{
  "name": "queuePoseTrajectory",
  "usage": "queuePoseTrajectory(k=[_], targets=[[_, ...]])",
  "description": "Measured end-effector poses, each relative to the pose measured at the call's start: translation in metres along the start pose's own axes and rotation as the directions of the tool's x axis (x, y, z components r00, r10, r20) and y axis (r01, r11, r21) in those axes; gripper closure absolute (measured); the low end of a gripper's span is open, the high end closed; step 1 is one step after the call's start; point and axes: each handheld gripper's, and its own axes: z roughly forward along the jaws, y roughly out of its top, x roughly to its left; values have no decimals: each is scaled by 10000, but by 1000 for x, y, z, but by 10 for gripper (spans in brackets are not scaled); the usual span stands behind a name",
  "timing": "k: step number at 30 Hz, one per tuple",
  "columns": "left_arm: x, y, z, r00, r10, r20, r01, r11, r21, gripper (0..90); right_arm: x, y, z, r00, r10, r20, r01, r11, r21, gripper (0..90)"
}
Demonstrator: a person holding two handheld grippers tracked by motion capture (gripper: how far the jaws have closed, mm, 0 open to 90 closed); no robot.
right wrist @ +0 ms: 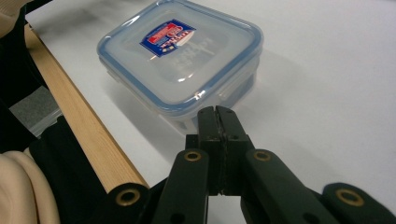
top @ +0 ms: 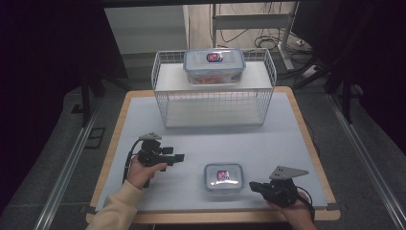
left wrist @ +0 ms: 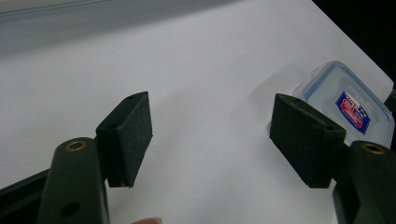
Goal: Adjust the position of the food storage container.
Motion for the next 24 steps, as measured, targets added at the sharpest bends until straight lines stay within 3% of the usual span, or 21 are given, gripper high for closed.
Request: queuePoseTrajectory(k=[5, 10, 16, 21, 24], targets=[[0, -2, 0, 10000, -21, -14, 21, 10000, 75, 298, 7, 2, 5, 9985, -268, -473, 279, 9994, 226, 899], [1, -3, 1, 10000, -51, -43, 51, 9999, 98, 297, 28, 2, 19, 9896, -953, -1079, 1025, 9927, 641, 899], [1, -4, 3, 10000, -56, -23, 56, 9998, 177, 297, 39, 7, 42, 9804, -1279, -1496, 1406, 9871, 771, 899], [2, -4, 4, 10000, -51, -36, 52, 9997, 224, 297, 44, 9, 54, 9778, -1506, -1459, 1646, 9823, 889, 900], [2, -4, 4, 10000, -56, -31, 57, 9997, 236, 297, 42, 9, 58, 9815, -1406, -1297, 1532, 9838, 929, 900]])
